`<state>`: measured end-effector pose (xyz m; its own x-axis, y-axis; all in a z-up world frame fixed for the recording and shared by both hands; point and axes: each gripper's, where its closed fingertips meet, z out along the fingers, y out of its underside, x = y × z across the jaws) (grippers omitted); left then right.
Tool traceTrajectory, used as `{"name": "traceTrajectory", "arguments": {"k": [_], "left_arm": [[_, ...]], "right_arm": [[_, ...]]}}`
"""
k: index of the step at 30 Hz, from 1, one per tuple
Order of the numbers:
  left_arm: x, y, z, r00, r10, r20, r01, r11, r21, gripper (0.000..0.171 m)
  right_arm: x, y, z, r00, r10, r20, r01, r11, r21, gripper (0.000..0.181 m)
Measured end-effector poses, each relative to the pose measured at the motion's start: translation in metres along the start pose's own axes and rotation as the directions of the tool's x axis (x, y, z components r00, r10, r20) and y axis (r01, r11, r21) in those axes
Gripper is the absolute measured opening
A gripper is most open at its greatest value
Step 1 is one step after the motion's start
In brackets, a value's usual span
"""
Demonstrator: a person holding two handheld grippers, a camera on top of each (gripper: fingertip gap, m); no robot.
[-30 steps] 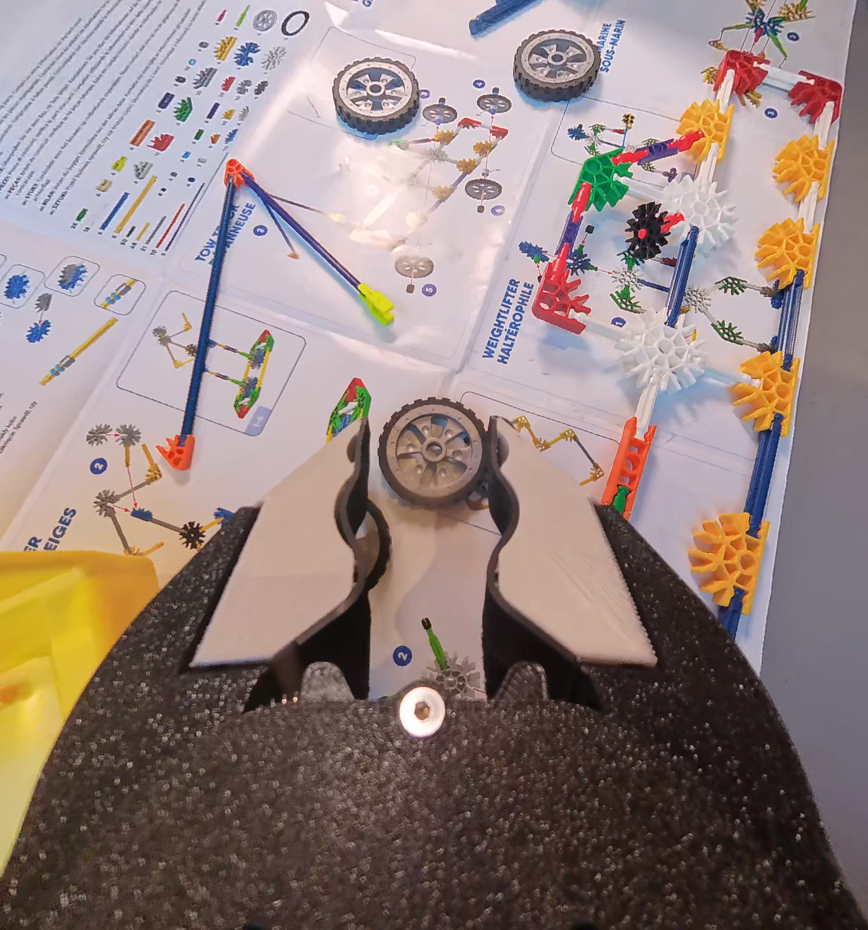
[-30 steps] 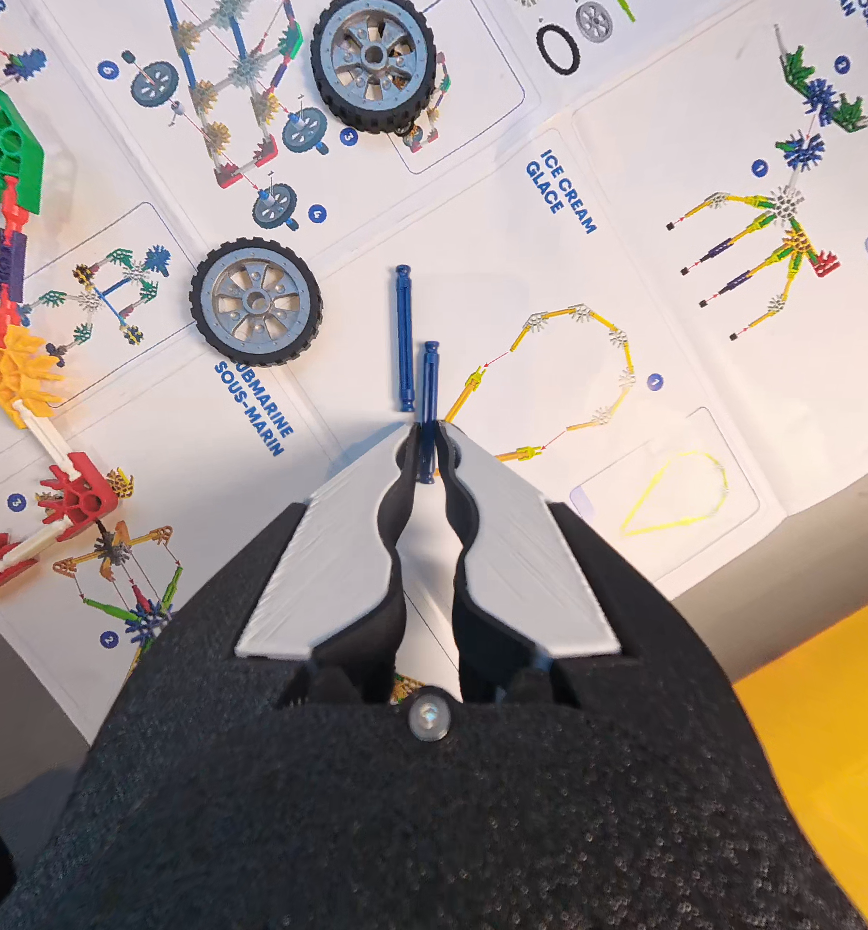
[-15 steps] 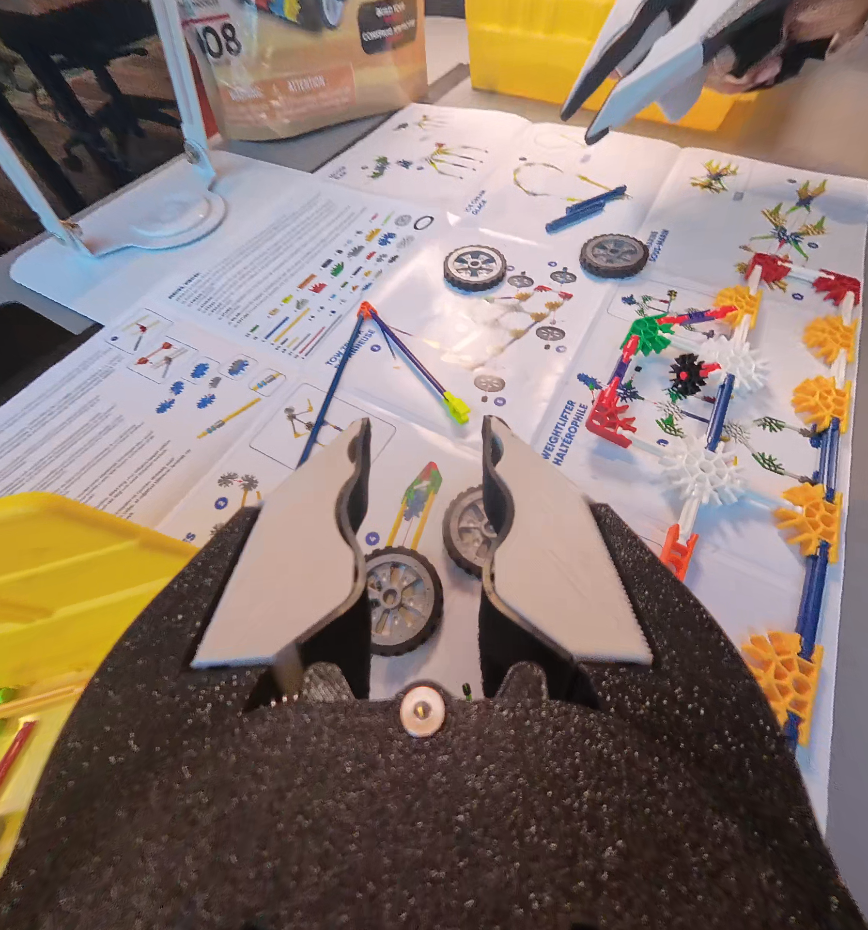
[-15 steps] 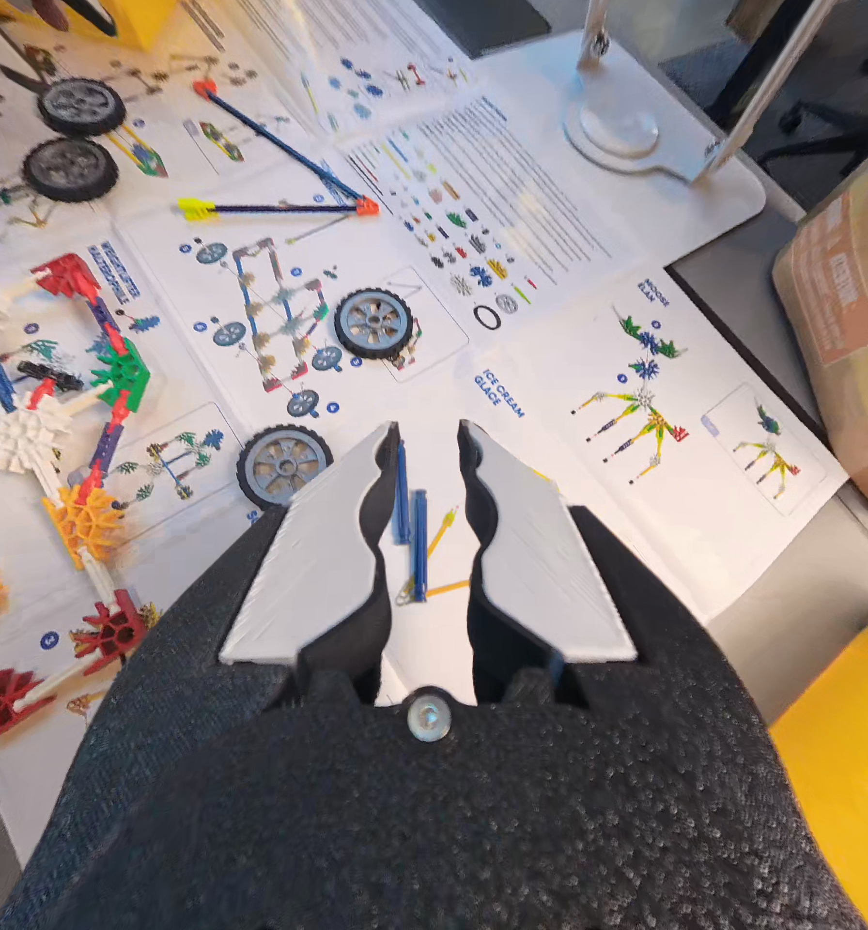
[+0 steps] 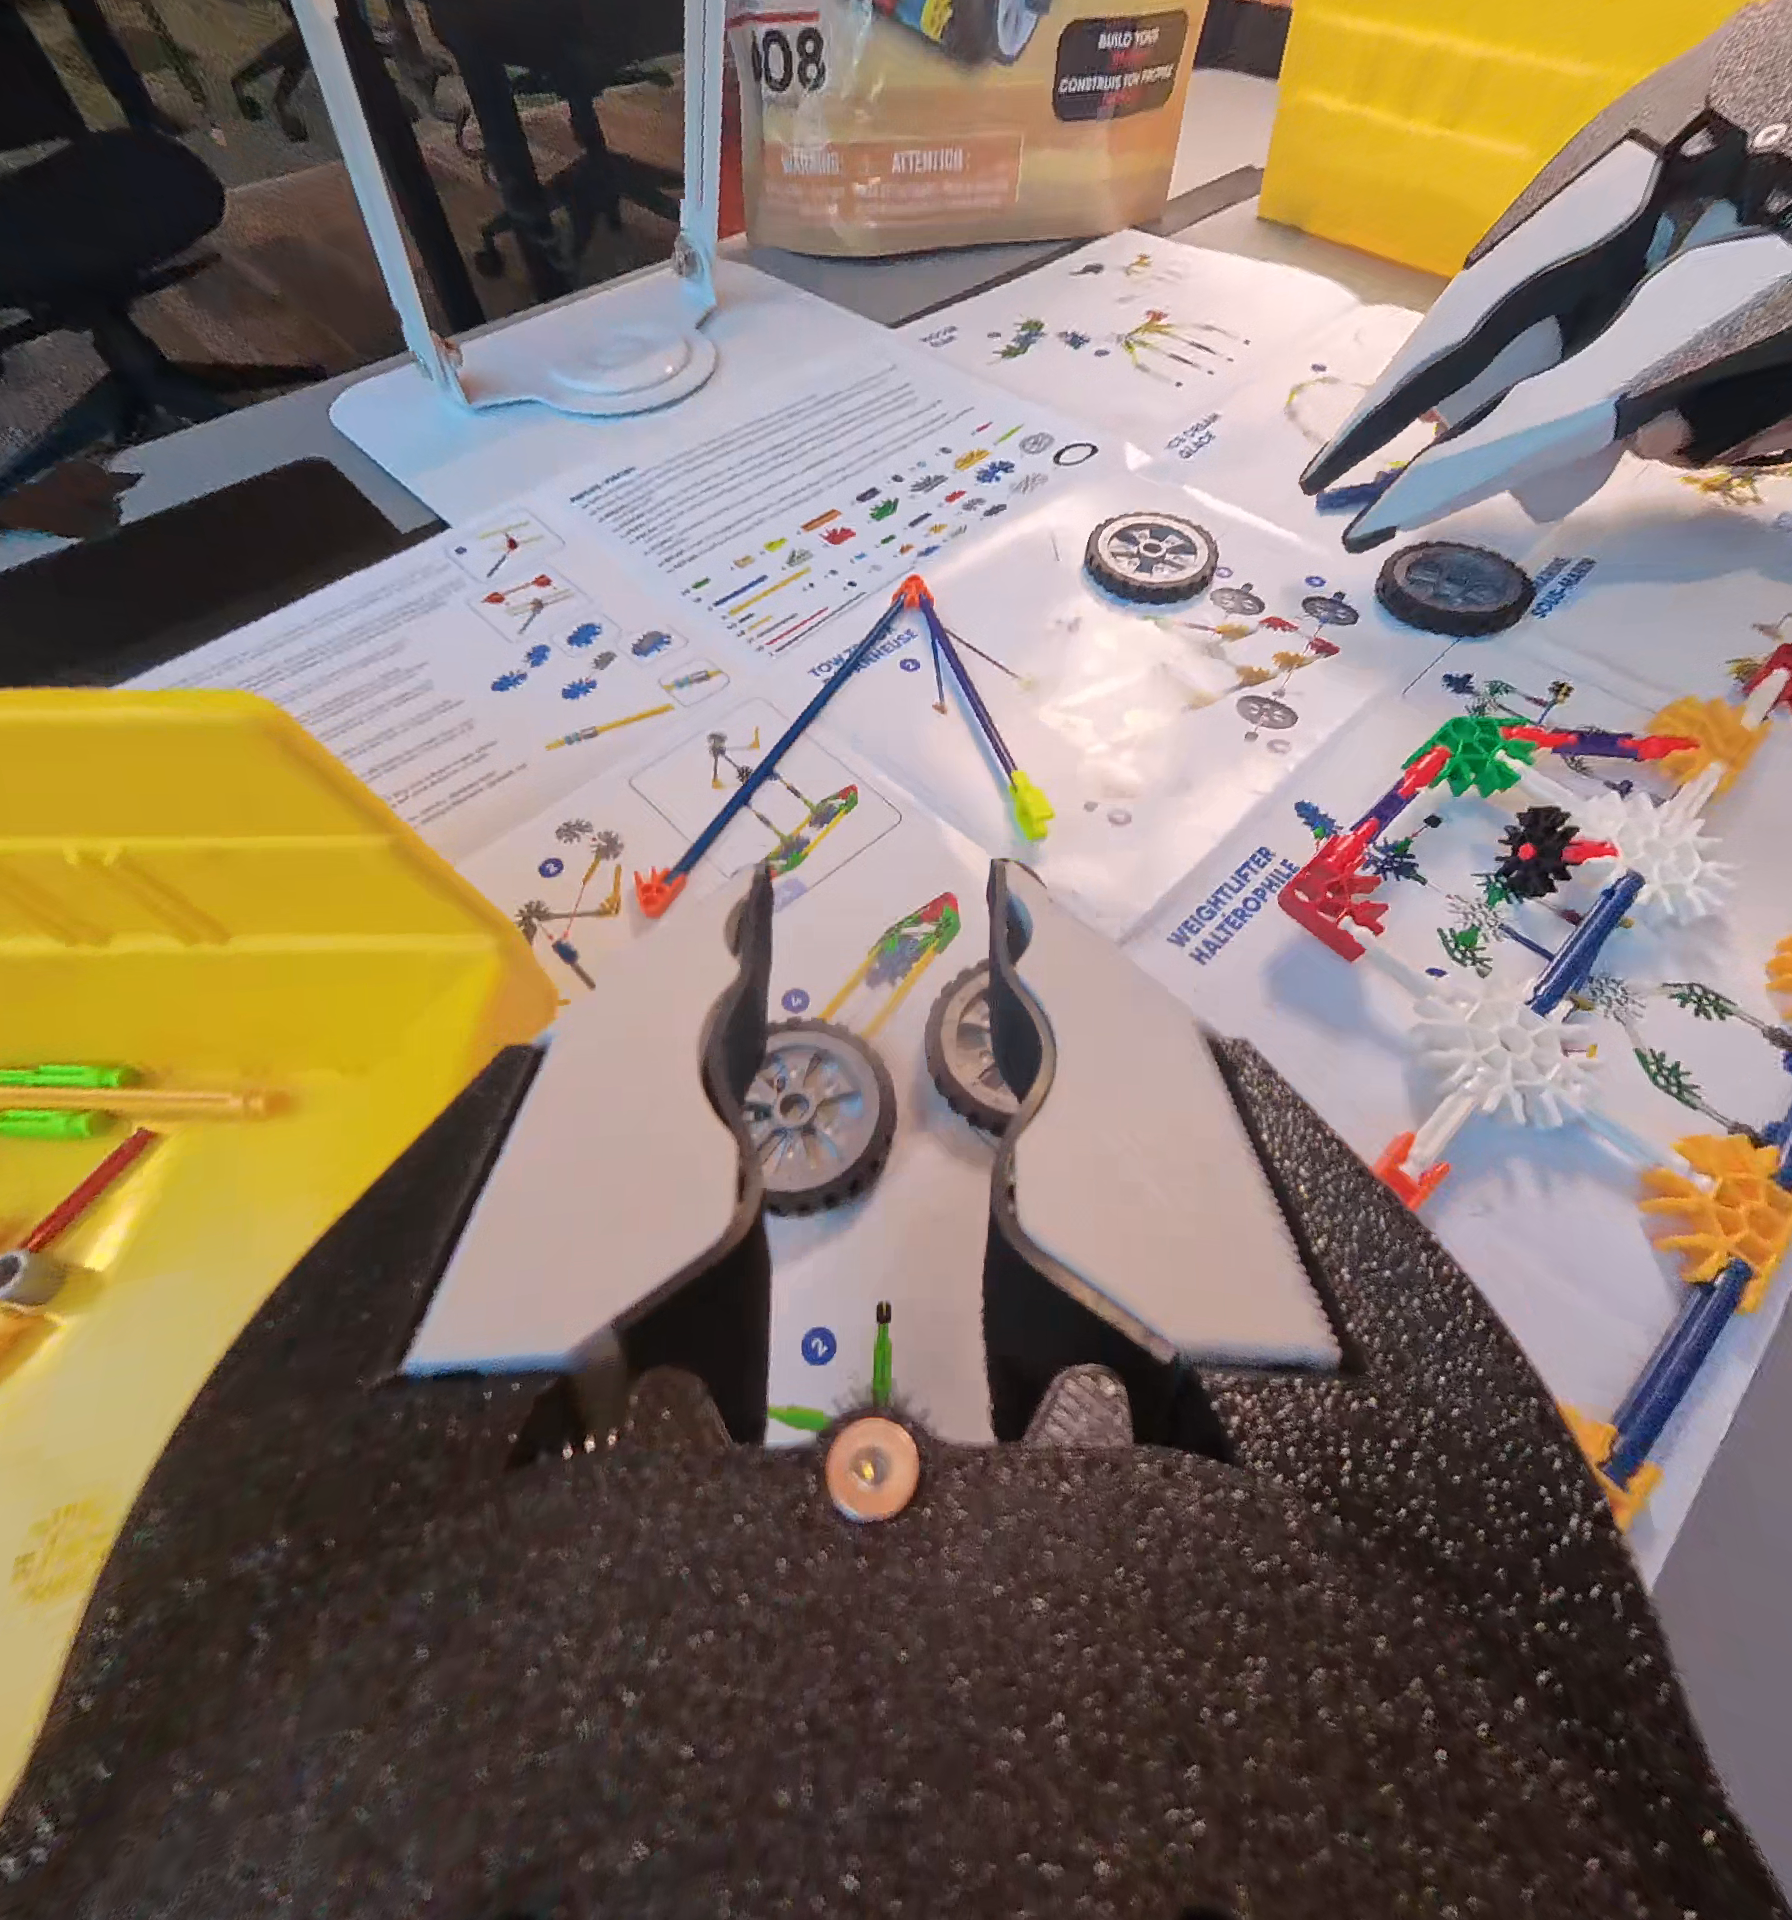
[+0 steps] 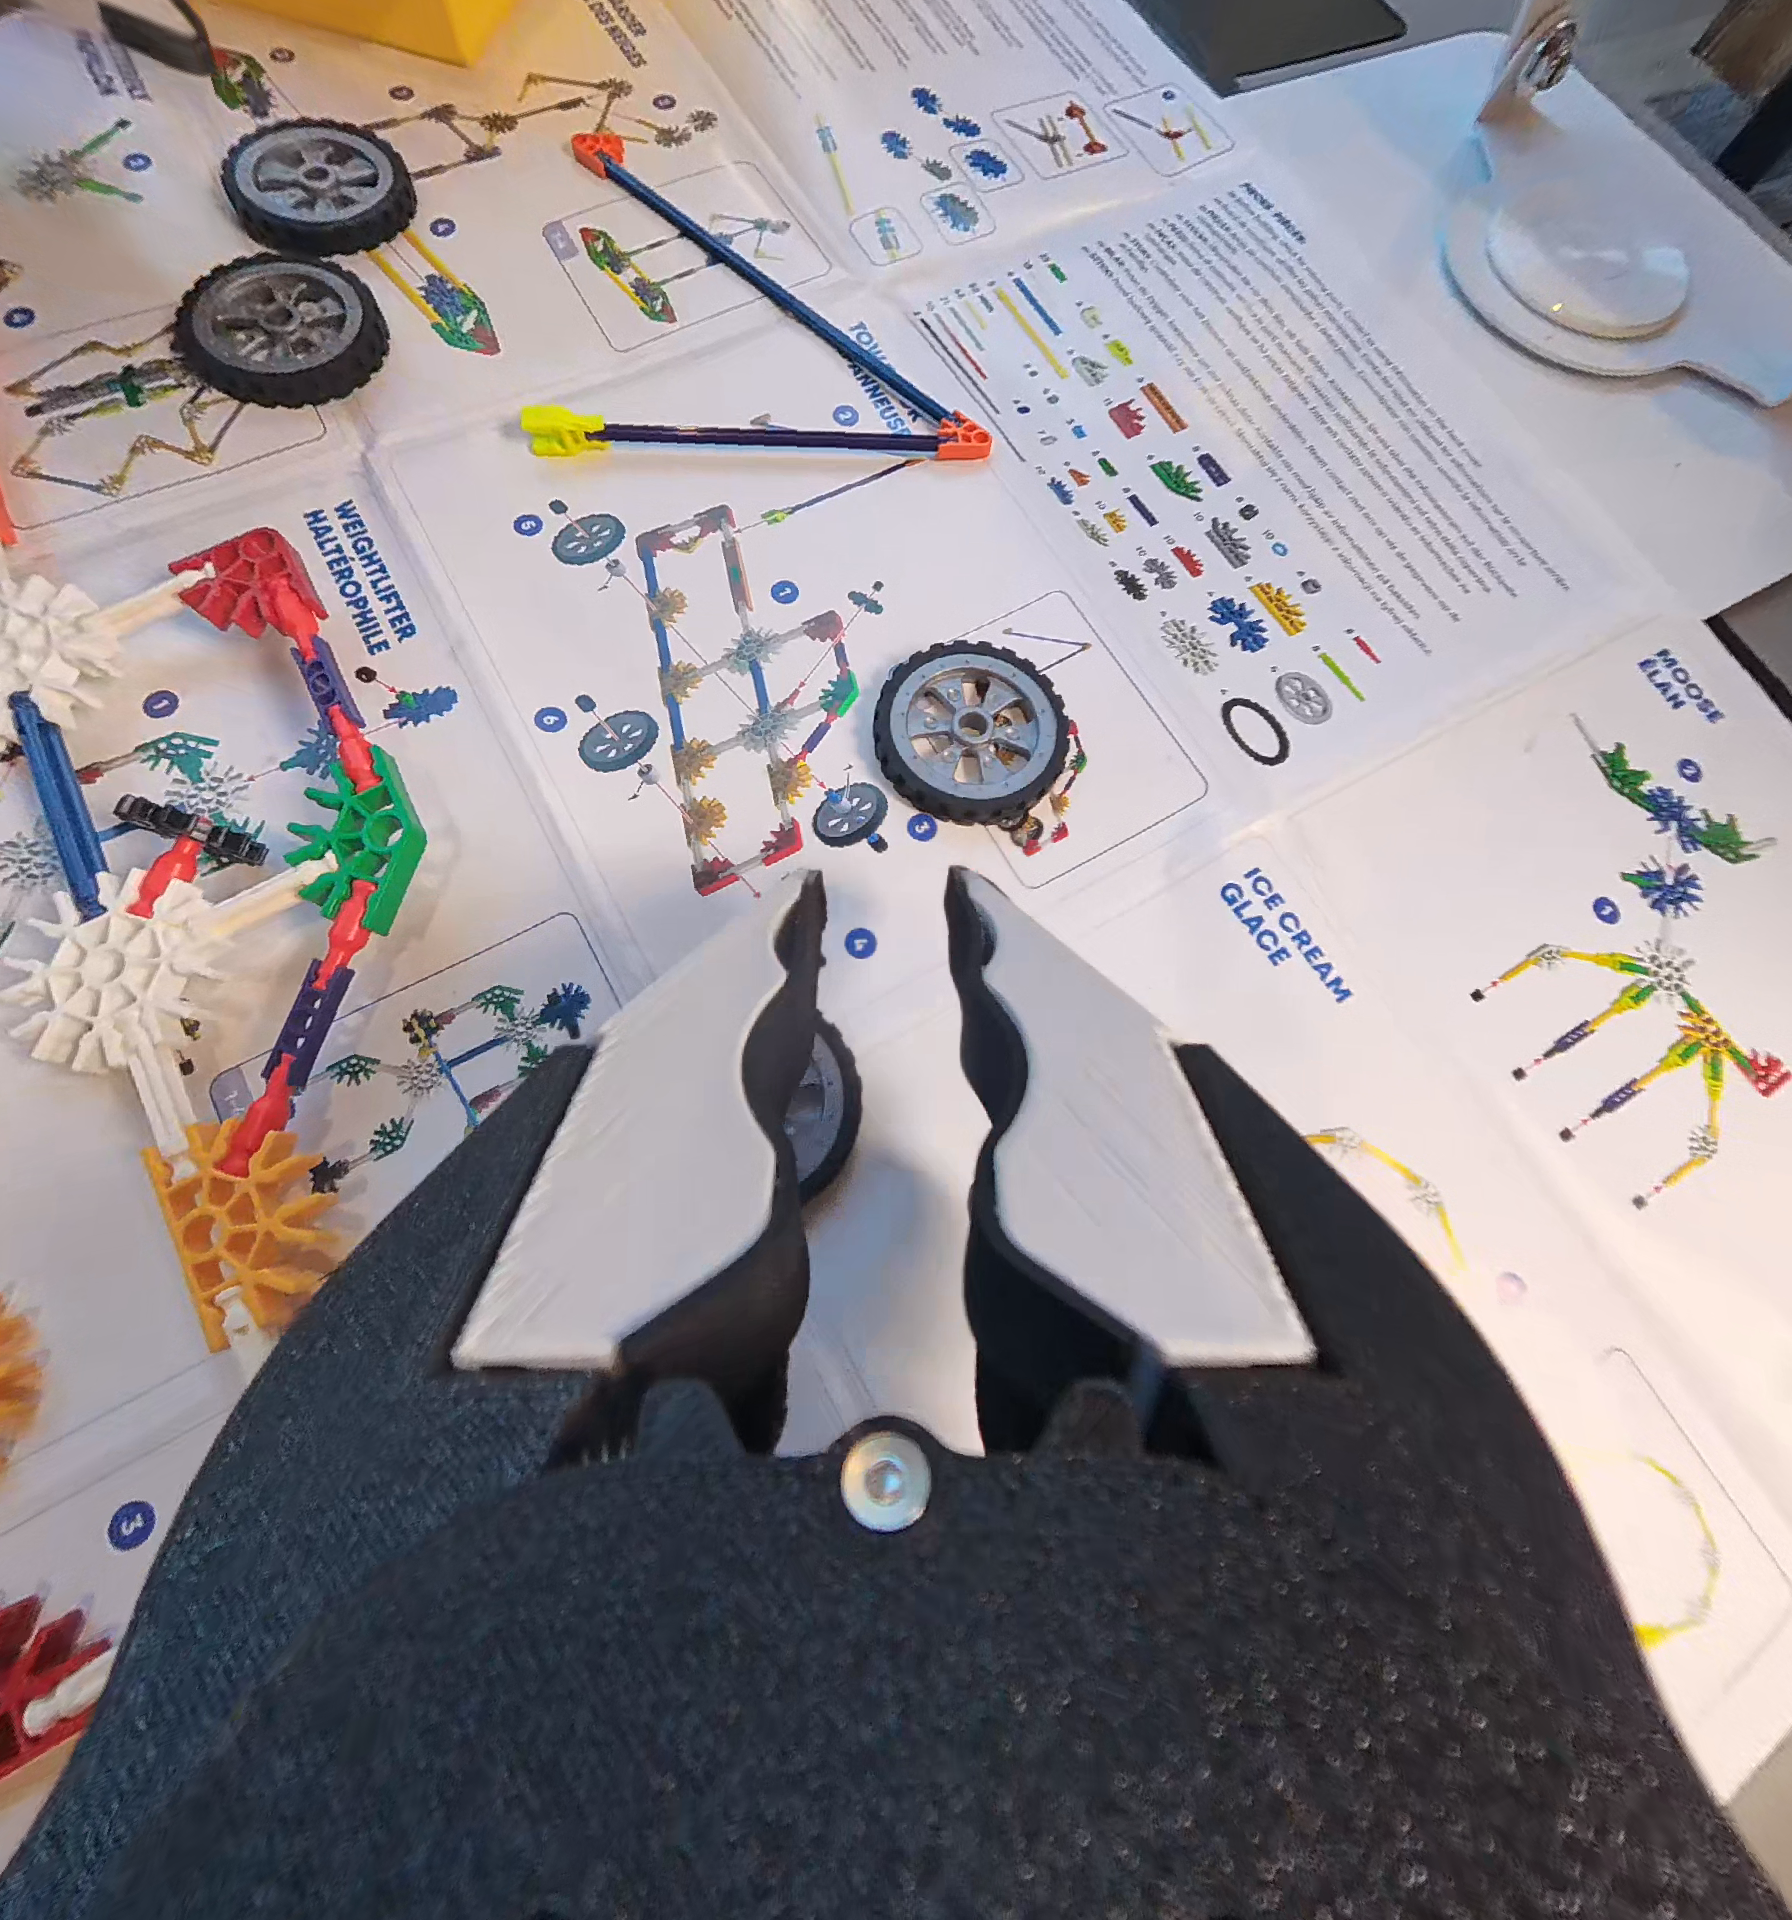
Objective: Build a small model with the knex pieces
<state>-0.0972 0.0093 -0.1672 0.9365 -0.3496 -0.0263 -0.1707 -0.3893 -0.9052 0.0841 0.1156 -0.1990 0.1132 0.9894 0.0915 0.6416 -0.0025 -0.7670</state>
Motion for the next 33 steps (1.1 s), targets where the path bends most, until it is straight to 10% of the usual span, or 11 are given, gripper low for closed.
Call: {"name": "traceTrajectory", "arguments": {"k": [33], "left_arm": [[-0.014, 0.023, -0.009, 0.996, 0.092, 0.016, -0.090, 0.992, -0.089, 0.032]], "right_arm": [[0.004, 0.011, 0.006, 0.986, 0.167, 0.025, -0.165, 0.985, -0.041, 0.000]]}}
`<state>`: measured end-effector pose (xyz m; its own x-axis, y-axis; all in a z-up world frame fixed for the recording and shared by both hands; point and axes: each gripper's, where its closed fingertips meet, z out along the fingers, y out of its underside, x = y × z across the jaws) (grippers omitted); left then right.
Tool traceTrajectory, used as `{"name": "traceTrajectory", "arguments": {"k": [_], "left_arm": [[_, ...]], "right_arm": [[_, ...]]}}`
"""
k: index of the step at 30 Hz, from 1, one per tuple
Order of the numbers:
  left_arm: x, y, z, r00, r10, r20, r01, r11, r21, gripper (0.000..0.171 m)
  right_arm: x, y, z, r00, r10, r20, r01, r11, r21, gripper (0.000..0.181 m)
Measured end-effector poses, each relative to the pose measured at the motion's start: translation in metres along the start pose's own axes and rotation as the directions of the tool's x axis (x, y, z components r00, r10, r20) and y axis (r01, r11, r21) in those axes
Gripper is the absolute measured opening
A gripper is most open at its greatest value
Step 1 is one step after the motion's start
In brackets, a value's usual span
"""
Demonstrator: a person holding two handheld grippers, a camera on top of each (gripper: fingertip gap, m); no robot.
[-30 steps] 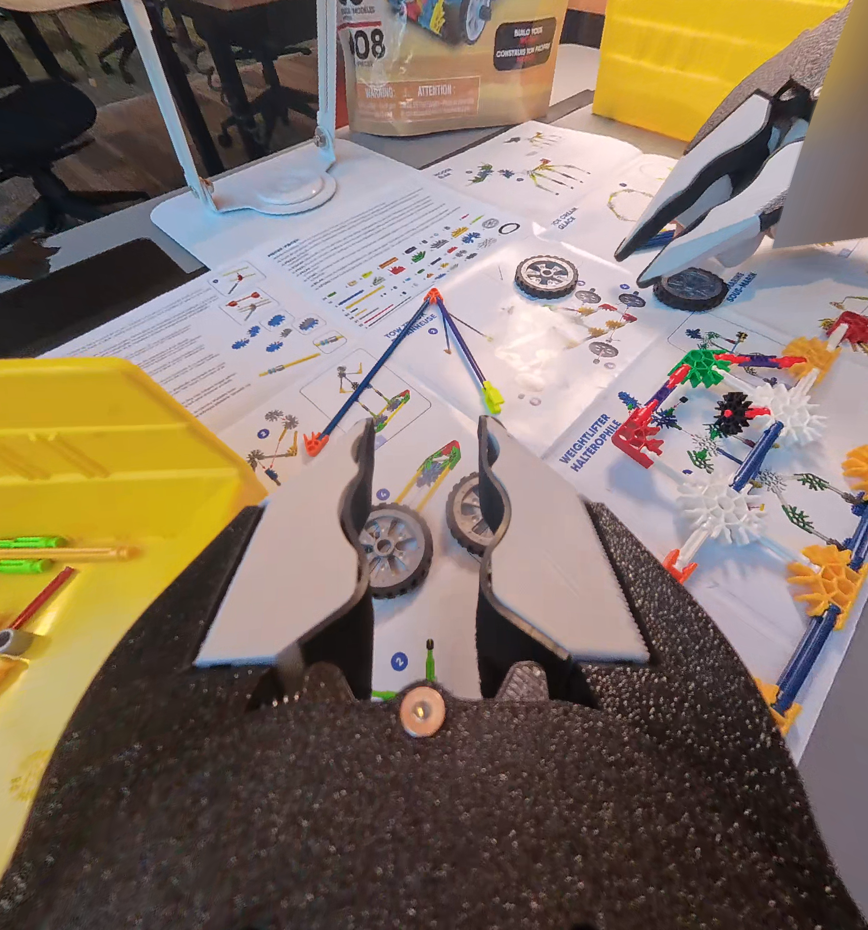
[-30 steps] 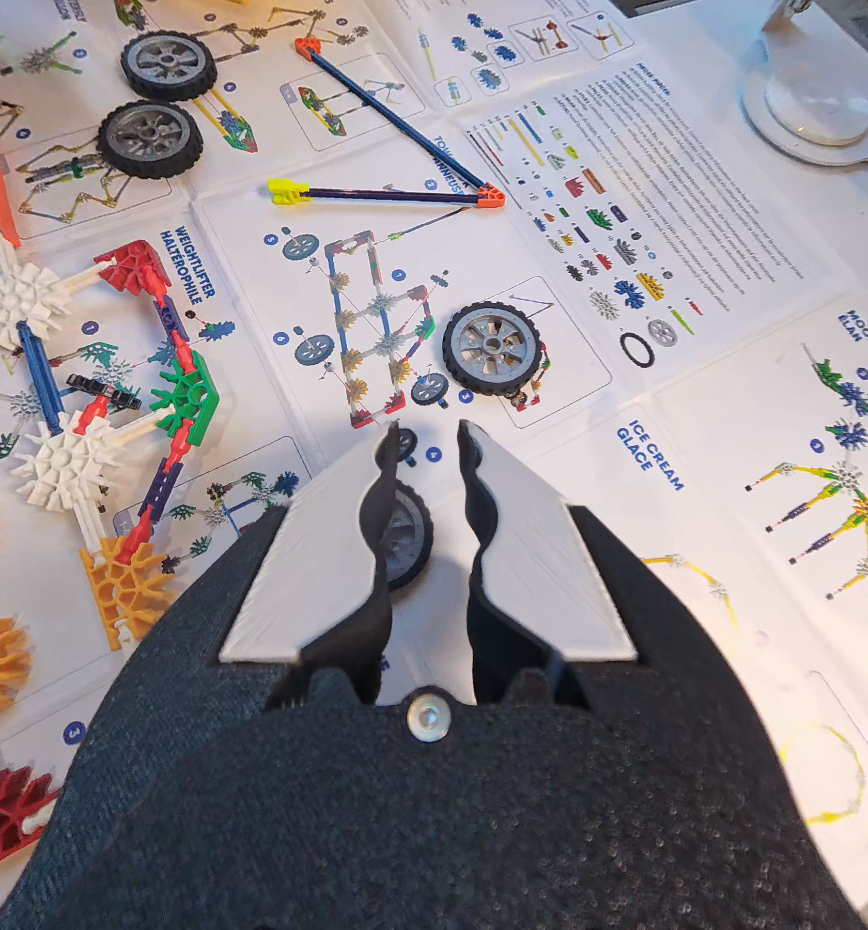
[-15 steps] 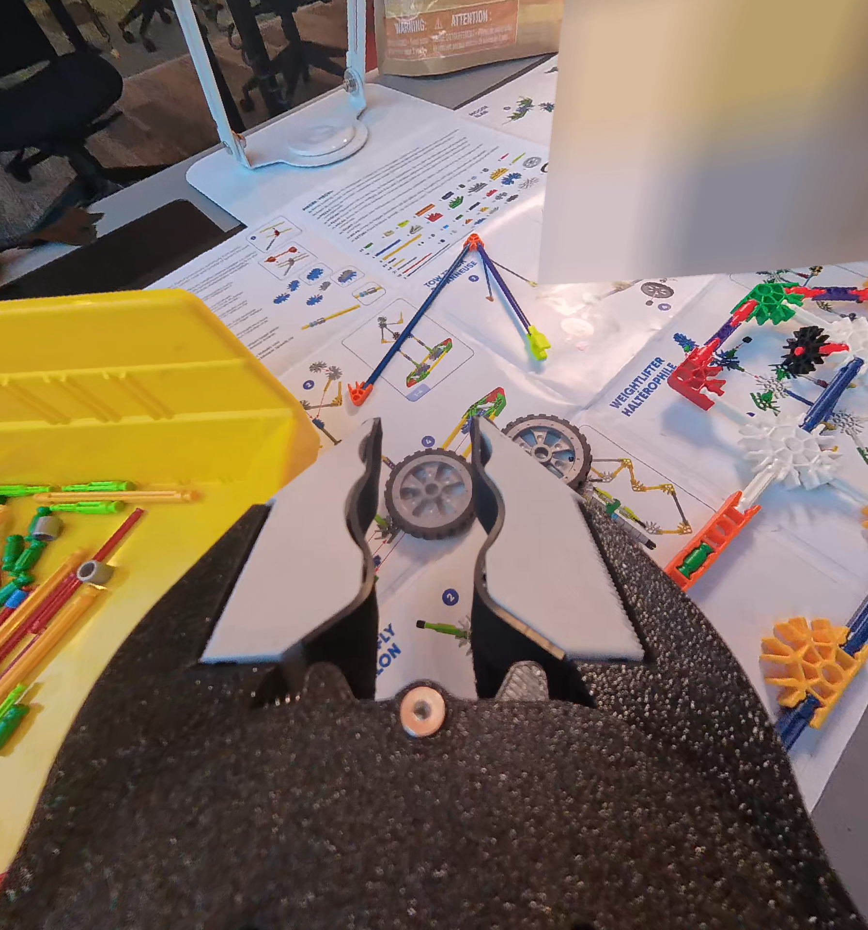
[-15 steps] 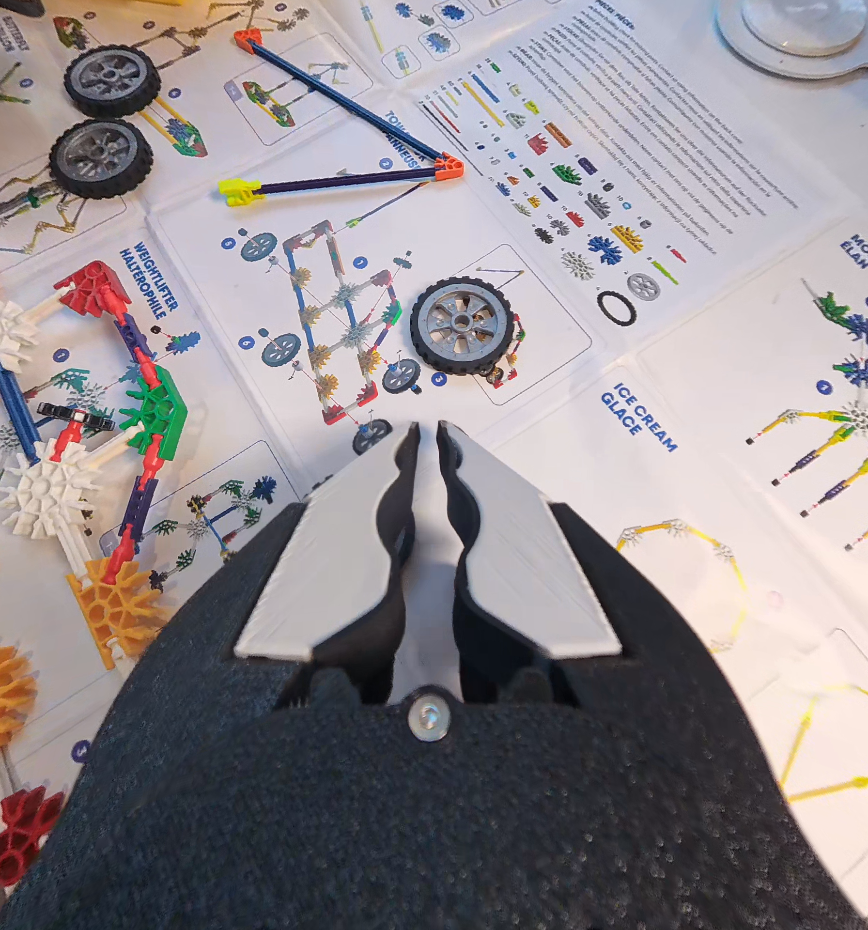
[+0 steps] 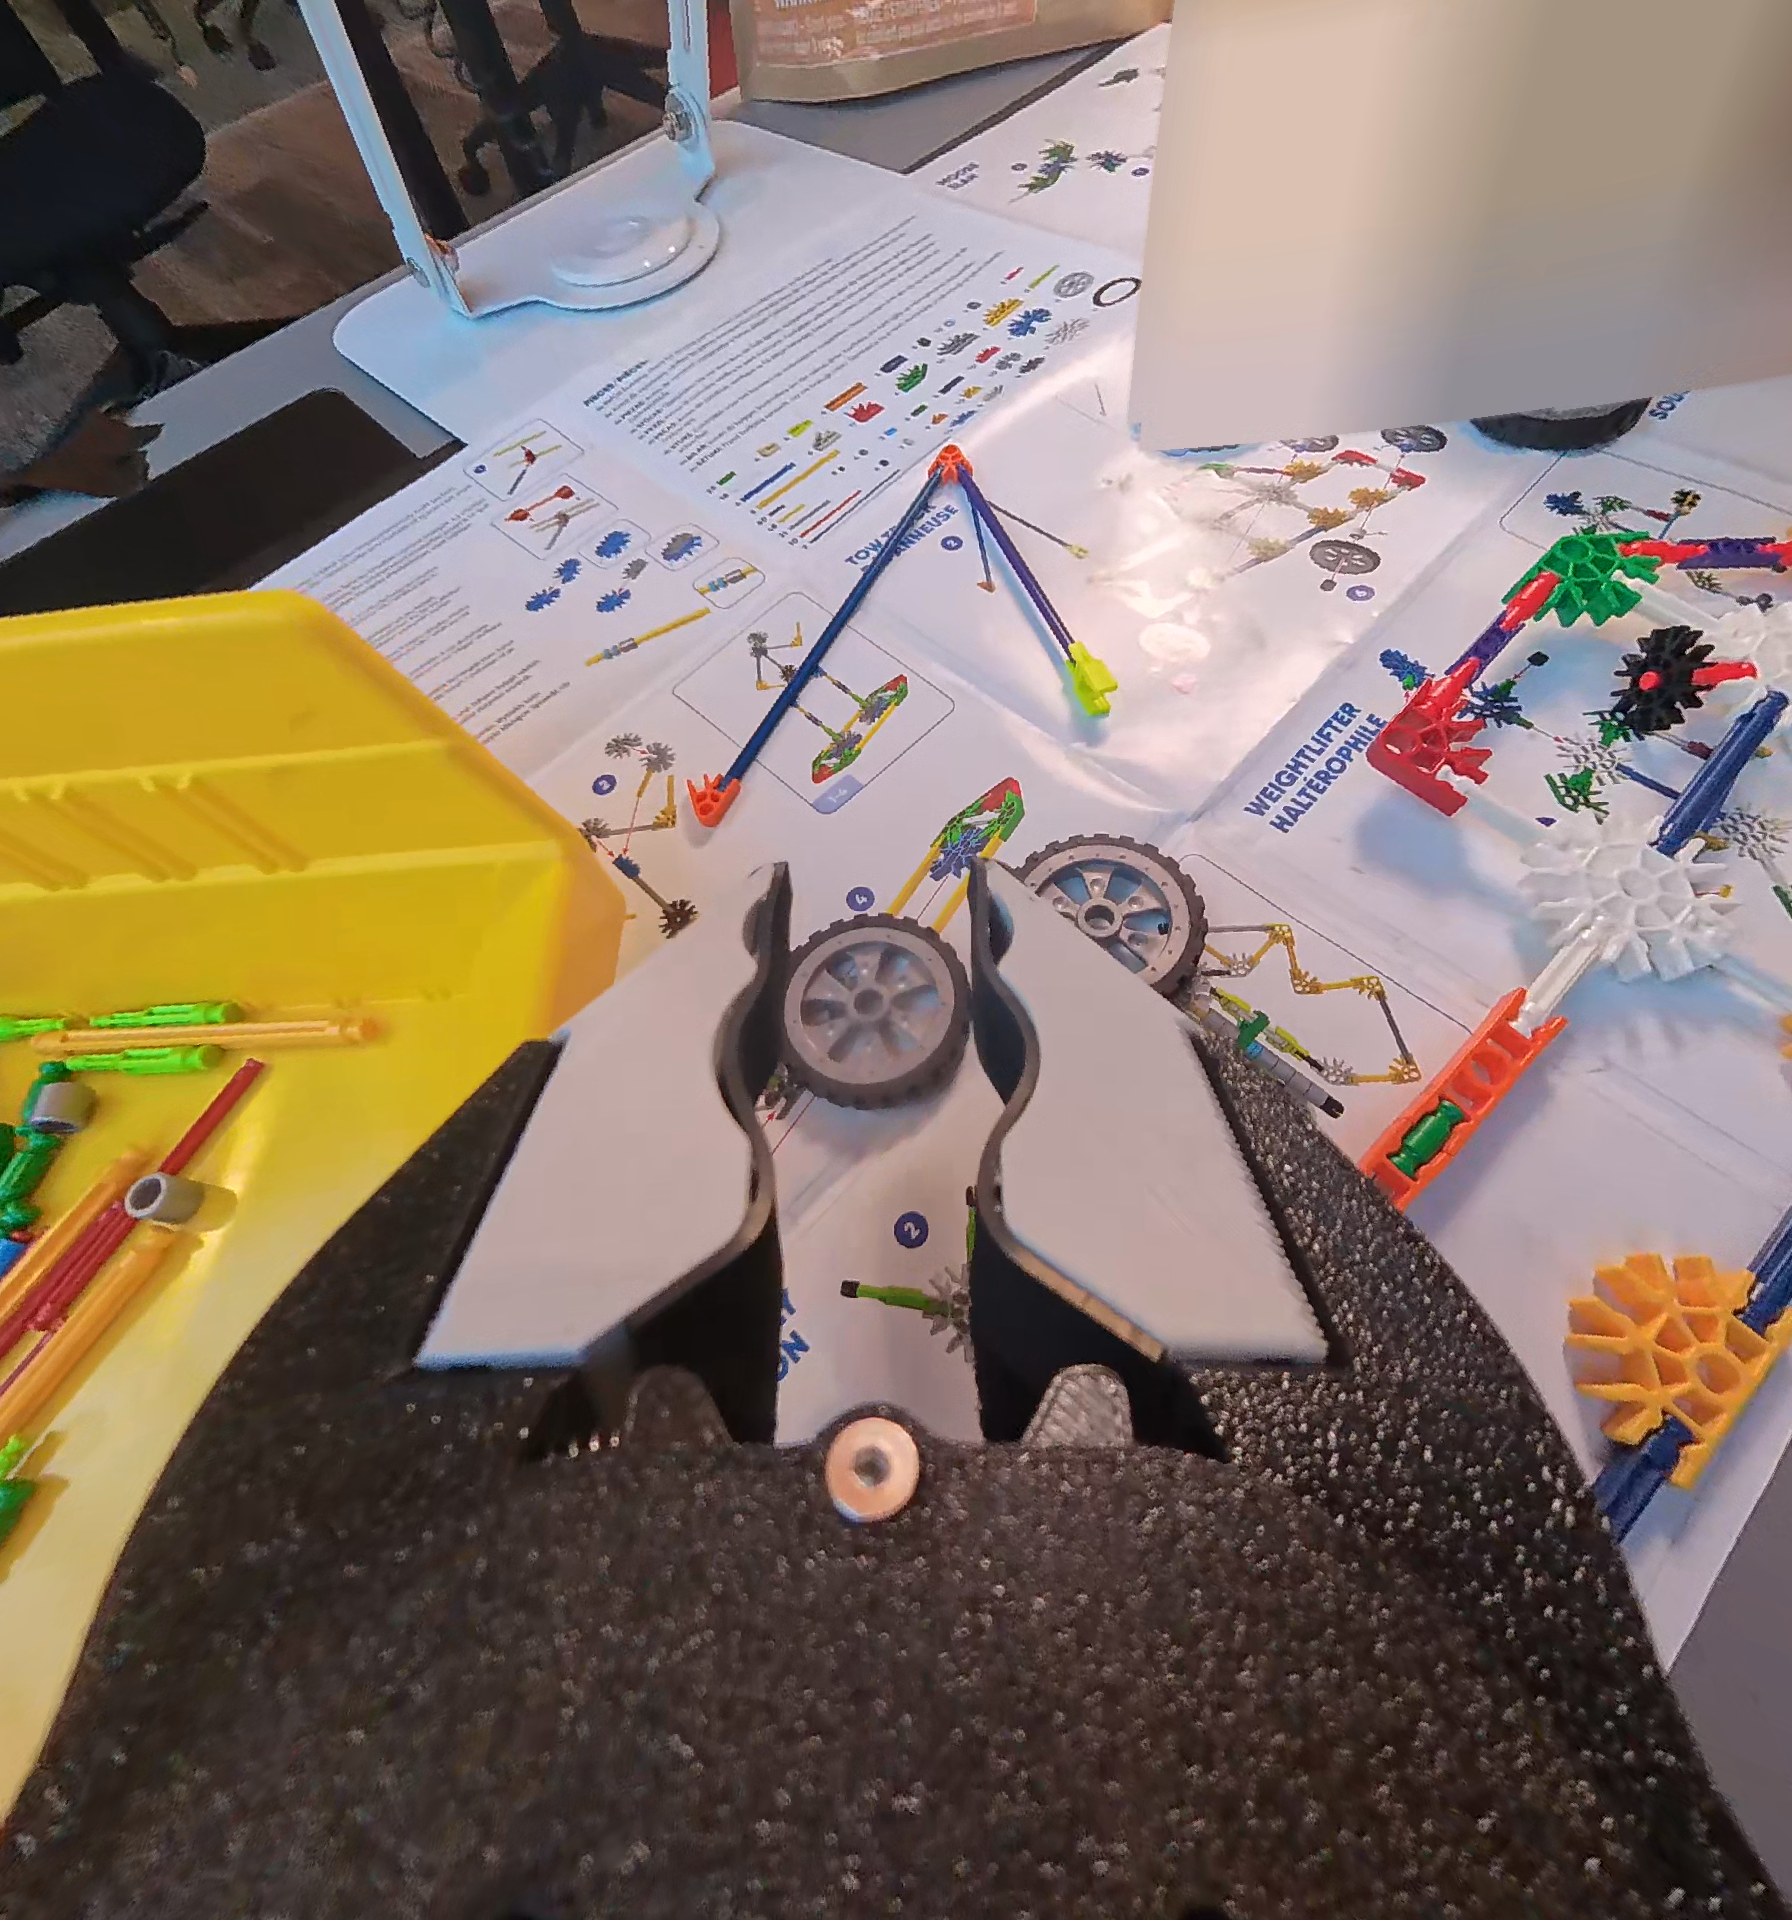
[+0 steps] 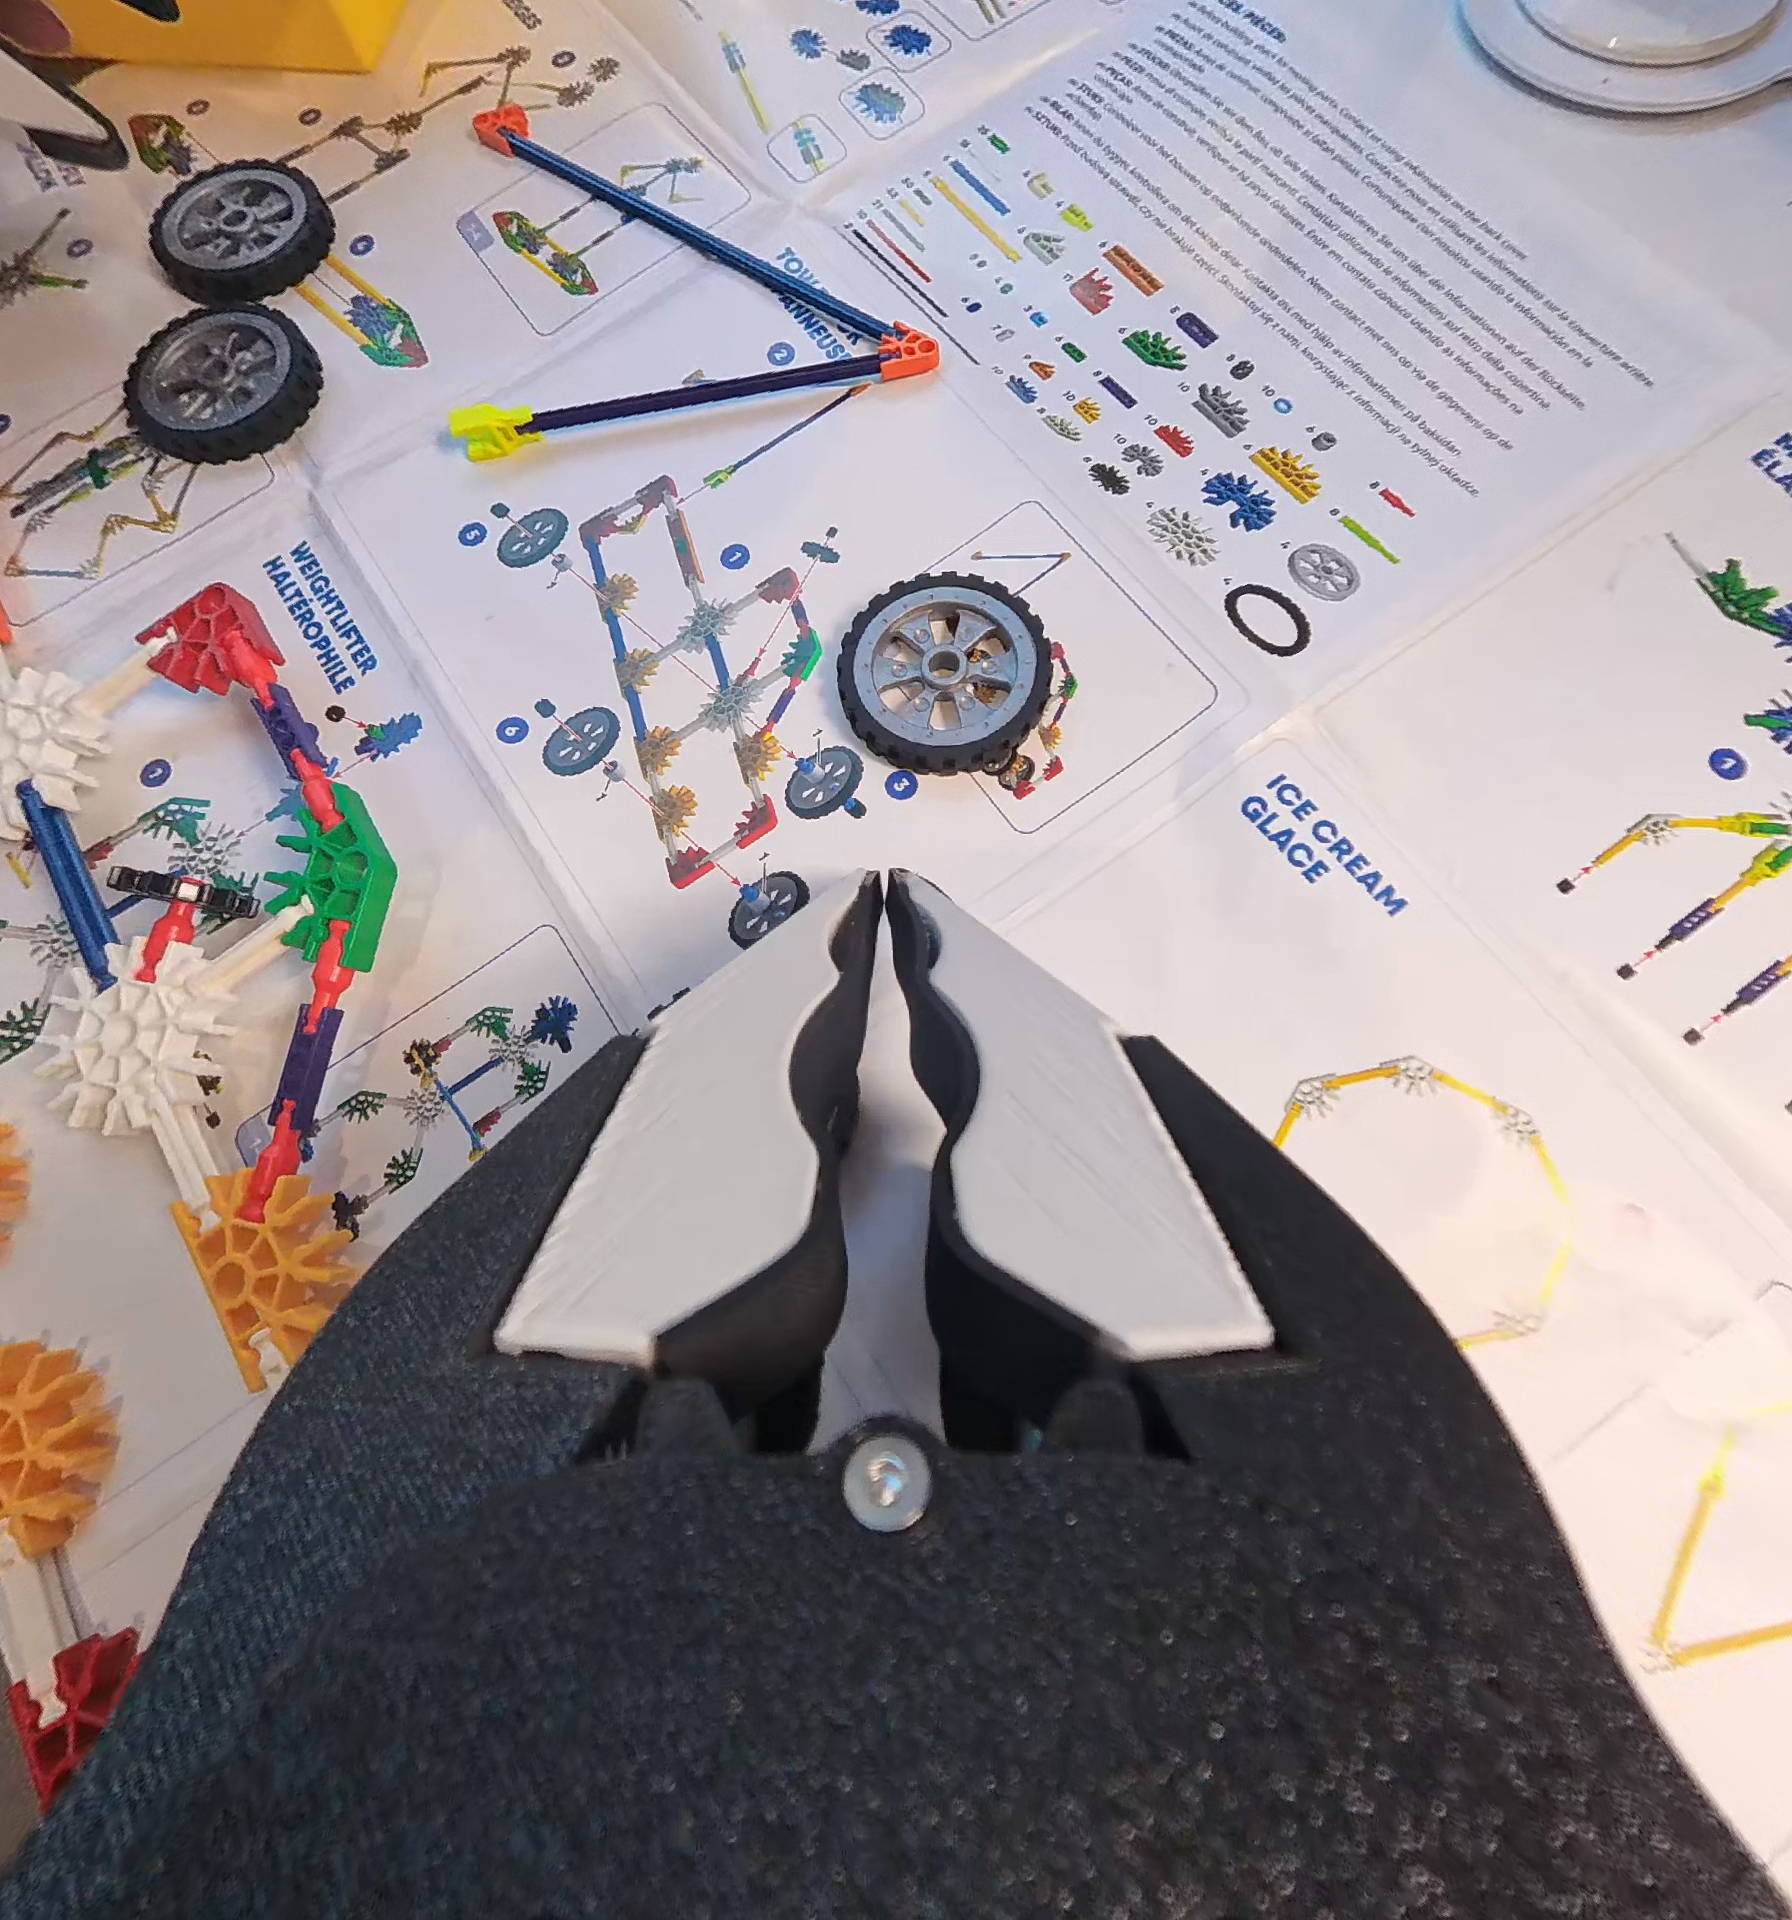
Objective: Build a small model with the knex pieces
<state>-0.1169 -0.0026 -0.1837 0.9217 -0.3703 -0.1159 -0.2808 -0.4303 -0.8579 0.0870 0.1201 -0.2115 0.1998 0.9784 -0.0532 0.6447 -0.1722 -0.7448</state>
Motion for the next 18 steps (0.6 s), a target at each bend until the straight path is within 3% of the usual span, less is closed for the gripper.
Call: {"name": "traceTrajectory", "arguments": {"k": [18], "left_arm": [[0.0014, 0.0025, 0.0019, 1.000, 0.004, -0.004, -0.004, 1.000, -0.018, 0.032]], "right_arm": [[-0.0003, 0.0007, 0.0015, 1.000, -0.015, -0.016, 0.015, 1.000, -0.017, 0.002]]}}
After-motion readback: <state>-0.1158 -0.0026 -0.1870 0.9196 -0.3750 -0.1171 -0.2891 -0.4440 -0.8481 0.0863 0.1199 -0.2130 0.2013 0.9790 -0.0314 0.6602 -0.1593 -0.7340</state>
